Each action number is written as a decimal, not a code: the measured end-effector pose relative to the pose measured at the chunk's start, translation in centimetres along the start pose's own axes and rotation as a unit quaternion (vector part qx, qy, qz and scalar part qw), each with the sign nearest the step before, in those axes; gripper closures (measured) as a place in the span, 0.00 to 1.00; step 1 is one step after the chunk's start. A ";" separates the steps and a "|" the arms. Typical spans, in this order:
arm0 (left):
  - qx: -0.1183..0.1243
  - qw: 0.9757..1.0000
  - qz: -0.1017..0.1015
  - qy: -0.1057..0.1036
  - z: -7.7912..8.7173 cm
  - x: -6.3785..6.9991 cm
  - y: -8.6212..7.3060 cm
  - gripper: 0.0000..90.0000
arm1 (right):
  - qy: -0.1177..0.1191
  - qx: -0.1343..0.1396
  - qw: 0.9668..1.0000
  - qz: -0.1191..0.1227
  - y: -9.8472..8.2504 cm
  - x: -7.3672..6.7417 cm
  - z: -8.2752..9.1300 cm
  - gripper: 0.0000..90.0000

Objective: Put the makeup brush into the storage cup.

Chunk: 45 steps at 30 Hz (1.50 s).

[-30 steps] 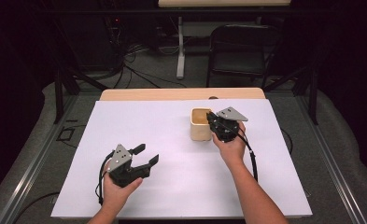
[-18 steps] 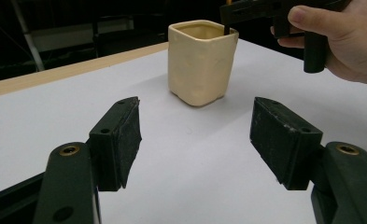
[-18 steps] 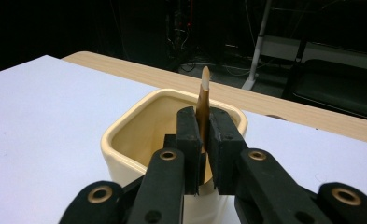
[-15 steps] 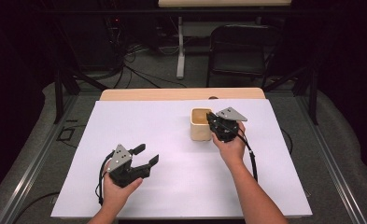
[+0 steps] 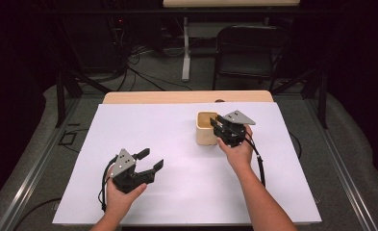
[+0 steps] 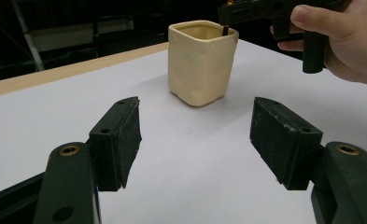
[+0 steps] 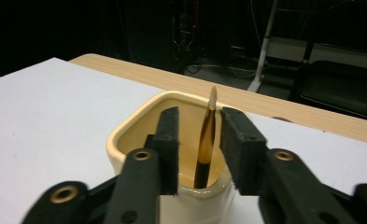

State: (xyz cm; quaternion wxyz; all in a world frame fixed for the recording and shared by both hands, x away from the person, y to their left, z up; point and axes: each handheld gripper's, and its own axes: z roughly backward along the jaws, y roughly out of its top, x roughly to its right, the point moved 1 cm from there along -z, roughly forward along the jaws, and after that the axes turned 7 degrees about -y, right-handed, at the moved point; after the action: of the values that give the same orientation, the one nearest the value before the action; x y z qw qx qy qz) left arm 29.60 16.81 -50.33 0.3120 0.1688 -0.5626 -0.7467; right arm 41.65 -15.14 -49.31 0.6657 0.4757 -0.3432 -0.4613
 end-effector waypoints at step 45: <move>0.002 1.000 0.003 -0.001 0.0 0.0 0.0 0.38 | -0.004 0.014 1.000 0.007 0.4 0.1 0.2 0.51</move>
State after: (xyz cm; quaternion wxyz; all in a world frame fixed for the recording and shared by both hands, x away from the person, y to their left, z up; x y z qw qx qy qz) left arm 29.63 16.83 -50.30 0.3131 0.1669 -0.5646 -0.7452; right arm 41.63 -15.20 -48.91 0.6610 0.4806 -0.3553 -0.4537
